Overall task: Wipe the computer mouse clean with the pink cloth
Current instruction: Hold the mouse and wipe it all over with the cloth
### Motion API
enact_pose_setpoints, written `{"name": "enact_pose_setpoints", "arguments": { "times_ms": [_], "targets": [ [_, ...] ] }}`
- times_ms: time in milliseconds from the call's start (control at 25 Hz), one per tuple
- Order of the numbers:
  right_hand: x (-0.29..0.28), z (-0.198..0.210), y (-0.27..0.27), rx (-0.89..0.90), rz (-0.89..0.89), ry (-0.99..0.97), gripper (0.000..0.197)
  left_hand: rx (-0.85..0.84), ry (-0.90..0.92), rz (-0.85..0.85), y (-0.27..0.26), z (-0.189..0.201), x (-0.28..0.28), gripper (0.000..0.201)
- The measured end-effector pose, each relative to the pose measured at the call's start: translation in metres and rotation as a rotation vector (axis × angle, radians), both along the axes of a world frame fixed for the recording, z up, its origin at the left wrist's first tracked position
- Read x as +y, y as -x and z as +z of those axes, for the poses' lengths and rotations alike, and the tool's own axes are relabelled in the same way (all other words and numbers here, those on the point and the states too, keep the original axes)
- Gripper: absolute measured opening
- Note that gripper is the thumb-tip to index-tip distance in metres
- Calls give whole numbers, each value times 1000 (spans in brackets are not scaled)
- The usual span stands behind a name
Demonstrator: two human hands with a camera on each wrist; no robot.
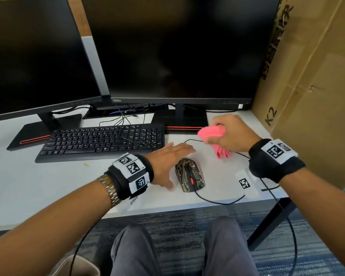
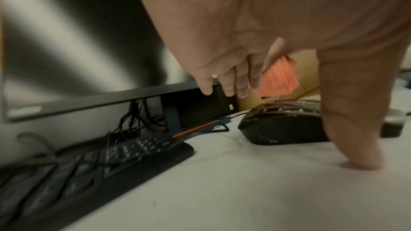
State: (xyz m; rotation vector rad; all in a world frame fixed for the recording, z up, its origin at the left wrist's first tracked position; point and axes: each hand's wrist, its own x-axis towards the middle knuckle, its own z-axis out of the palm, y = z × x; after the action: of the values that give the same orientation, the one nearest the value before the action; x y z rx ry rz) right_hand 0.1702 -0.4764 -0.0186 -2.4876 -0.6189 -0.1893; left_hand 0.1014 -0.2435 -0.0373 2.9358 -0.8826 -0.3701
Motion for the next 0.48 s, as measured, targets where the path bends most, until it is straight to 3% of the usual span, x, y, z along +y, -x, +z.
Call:
{"name": "enact_pose_setpoints", "arguments": {
  "times_ms": [240,480],
  "targets": [
    [-24,55,15,-145,-47,-86,36,-20,-205,-194,-18,11,-22,102],
    [-25,74,32,-187,-12,-126,42,31,-90,-98,-23,6,-27,99]
  ]
}}
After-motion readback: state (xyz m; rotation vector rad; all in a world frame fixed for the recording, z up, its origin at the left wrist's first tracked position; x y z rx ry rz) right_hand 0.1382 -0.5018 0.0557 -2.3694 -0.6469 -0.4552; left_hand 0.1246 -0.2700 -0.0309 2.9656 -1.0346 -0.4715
